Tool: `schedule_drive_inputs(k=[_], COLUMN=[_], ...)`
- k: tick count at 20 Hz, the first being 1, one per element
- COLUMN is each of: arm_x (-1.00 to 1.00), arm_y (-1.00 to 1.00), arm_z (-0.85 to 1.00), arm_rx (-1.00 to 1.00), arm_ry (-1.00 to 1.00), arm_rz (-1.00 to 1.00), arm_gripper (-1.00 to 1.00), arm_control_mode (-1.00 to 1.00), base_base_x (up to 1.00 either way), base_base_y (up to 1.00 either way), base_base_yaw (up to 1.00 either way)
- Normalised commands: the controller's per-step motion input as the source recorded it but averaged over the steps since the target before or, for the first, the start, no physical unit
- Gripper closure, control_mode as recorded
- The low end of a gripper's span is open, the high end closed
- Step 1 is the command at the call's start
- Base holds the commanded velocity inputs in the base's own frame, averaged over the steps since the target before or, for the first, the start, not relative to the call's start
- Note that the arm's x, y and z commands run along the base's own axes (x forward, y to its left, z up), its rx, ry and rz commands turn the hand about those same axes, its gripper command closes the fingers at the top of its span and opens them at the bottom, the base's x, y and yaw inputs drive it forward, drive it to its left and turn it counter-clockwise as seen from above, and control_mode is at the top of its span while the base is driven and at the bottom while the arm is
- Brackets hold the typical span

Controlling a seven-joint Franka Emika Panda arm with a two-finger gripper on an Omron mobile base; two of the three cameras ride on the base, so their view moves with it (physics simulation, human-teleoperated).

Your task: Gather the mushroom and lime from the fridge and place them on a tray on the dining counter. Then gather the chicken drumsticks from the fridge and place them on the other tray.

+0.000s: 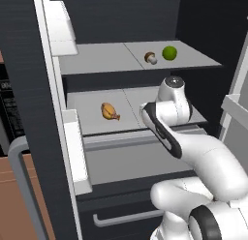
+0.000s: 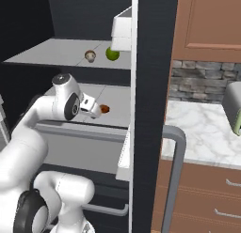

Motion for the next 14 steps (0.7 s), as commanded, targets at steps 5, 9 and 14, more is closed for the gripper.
schedule_drive_inputs(k=[5,9,14], arm_x=[0.43,0.39,0.39], arm_y=[0.0,0.0,0.0], arm_z=[-0.21,-0.18,-0.2], arm_rx=[0.0,0.0,0.0], arm_ry=[0.03,0.04,0.03], arm_rz=[0.0,0.0,0.0], arm_gripper=[-1.0,-1.0,-1.0], arm_control_mode=[-1.0,-1.0,-1.0], base_base_x=[0.0,0.0,0.0], base_base_y=[0.0,0.0,0.0], base_base_yaw=[0.0,0.0,0.0])
